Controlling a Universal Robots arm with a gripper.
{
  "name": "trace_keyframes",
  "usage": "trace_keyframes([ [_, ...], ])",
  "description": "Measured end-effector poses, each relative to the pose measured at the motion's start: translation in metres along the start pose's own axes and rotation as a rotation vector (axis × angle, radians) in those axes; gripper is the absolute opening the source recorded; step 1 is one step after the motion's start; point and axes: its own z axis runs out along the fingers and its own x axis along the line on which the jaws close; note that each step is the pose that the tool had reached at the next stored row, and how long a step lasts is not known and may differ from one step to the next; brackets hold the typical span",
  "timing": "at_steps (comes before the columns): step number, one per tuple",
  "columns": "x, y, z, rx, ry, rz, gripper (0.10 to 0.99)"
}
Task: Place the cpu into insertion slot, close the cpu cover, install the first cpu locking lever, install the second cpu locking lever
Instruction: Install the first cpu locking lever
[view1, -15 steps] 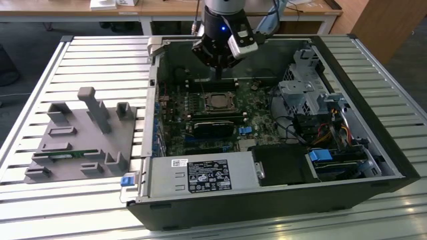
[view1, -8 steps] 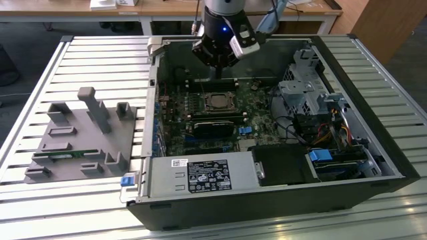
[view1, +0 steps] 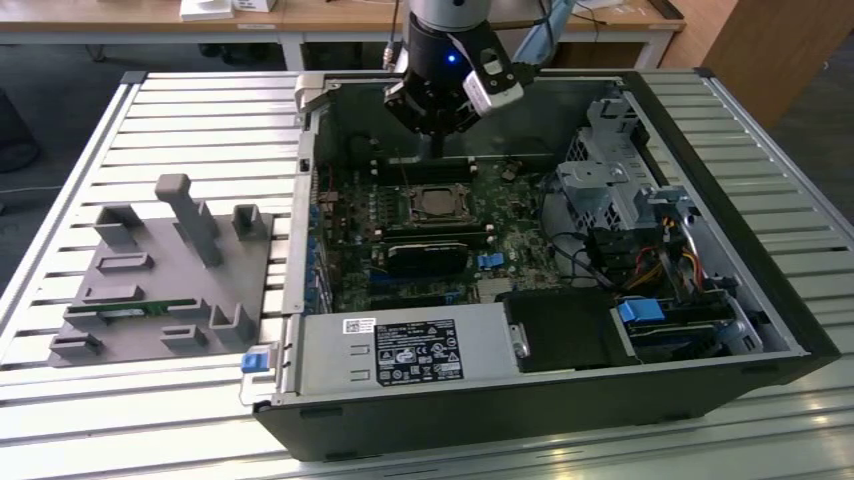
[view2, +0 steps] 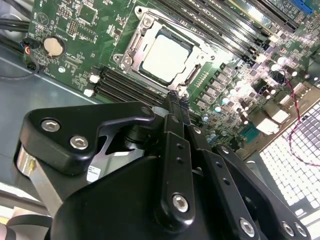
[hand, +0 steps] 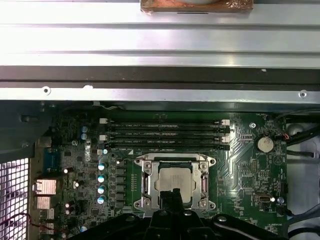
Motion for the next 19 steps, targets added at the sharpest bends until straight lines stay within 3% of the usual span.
trace_keyframes([
  [19,0.0028,-0.0001,0.0,0.0,0.0001,-0.002,0.106],
])
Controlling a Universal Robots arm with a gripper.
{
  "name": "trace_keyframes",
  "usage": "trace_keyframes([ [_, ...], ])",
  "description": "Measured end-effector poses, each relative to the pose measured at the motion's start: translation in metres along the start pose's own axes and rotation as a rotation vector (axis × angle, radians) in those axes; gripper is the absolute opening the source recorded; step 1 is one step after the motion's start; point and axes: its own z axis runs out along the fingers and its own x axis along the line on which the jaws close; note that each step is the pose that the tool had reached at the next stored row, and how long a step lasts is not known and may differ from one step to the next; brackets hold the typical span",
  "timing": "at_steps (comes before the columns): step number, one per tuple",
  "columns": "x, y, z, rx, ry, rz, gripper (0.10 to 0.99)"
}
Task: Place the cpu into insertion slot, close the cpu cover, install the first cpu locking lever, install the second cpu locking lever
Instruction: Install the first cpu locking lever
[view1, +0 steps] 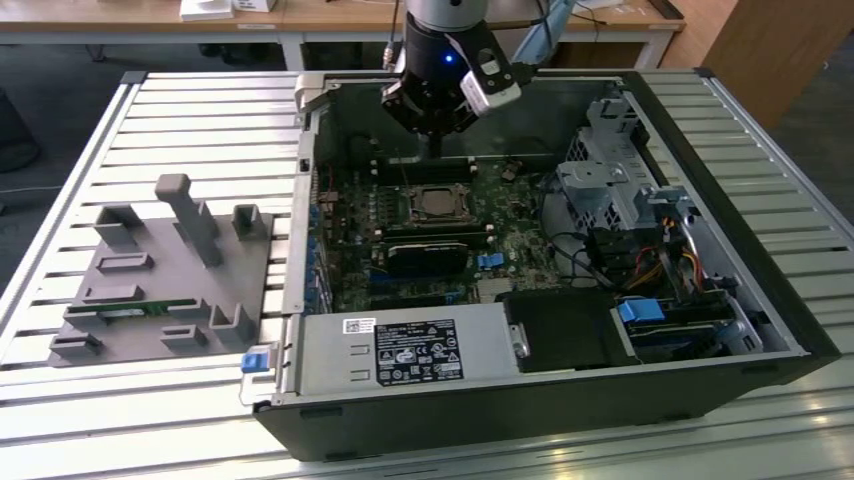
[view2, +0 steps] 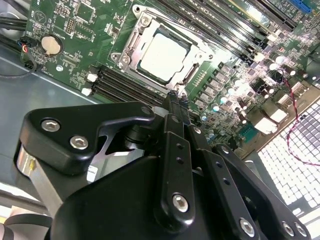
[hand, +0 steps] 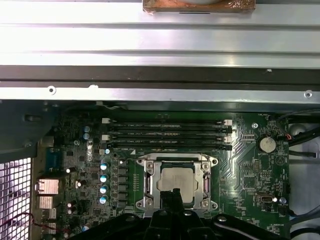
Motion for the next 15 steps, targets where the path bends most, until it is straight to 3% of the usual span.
trace_keyframes([
  [15,0.0118,-0.0001,0.0,0.0,0.0,0.0,0.106],
])
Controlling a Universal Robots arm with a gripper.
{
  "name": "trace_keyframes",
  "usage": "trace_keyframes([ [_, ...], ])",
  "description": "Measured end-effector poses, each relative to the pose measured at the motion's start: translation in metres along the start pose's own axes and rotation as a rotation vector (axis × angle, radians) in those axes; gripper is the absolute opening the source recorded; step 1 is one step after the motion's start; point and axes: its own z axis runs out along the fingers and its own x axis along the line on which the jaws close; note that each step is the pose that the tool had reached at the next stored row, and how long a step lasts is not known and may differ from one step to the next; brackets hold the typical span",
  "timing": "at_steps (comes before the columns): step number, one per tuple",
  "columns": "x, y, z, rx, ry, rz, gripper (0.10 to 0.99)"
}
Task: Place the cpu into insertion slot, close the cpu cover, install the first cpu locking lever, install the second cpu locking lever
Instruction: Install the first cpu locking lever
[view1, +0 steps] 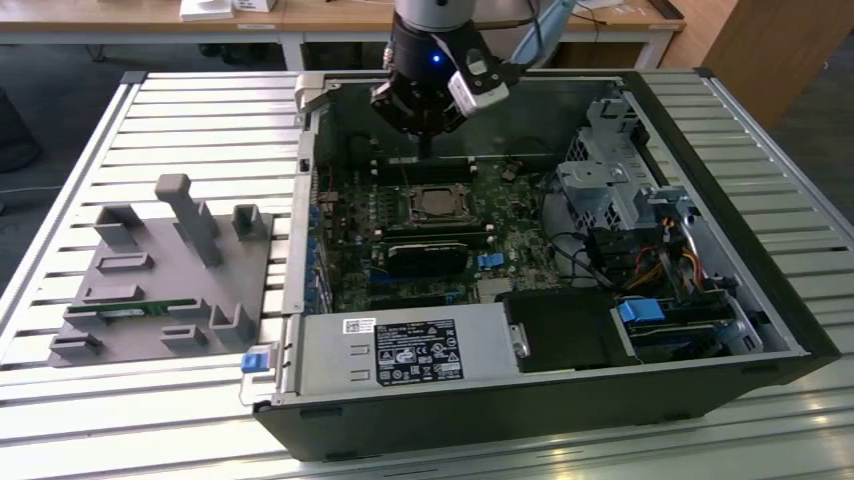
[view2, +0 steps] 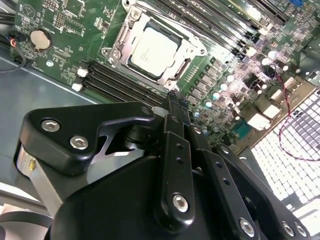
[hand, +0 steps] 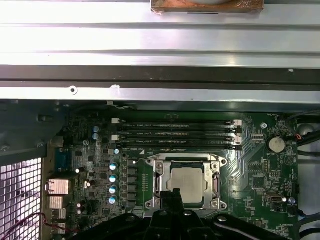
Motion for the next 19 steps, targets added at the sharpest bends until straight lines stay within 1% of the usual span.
trace_keyframes([
  [2,0.0021,-0.0001,0.0,0.0,0.0,0.0,0.106],
  [8,0.0121,-0.0001,0.0003,0.0,-0.0001,0.0,0.106],
  [11,0.0141,-0.0002,0.0015,0.0,0.0,0.0,0.106],
  [16,0.0151,-0.0002,0.0072,0.0,0.0,-0.001,0.106],
  [18,0.0177,-0.0003,0.0081,0.0,0.0002,-0.003,0.106],
  [19,0.019,-0.0003,0.0084,0.002,0.0002,-0.004,0.106],
])
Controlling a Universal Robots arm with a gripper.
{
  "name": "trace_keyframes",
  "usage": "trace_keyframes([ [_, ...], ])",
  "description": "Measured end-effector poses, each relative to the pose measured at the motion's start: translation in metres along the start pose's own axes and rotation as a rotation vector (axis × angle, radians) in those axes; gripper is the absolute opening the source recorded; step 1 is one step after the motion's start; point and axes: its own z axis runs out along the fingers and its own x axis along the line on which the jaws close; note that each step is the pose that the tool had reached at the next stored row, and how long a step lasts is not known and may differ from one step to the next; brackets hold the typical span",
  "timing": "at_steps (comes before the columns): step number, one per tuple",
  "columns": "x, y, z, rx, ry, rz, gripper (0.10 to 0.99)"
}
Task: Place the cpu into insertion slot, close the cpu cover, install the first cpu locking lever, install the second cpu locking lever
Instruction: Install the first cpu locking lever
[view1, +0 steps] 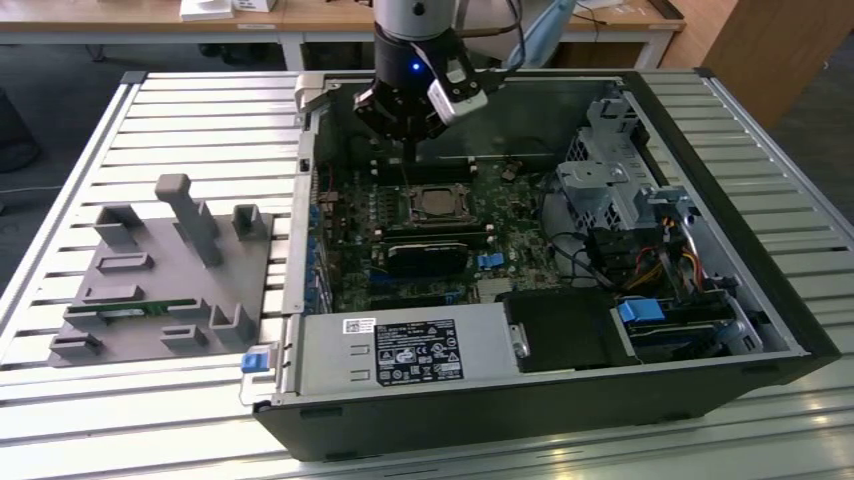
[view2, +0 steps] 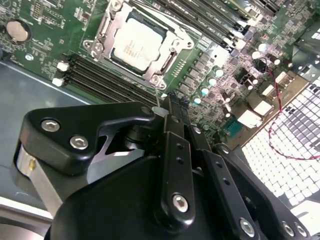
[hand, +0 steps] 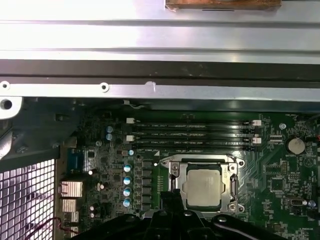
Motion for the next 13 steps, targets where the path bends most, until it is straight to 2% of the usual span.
trace_keyframes([
  [1,0.001,0.0,0.0002,0.004,0.0002,-0.002,0.106],
  [4,0.0034,-0.0001,0.0008,0.005,-0.0009,-0.004,0.106],
  [7,0.0053,-0.0001,0.0013,0.0,-0.002,-0.005,0.106],
  [13,0.0058,-0.0002,0.0019,-0.001,-0.0019,-0.005,0.106],
])
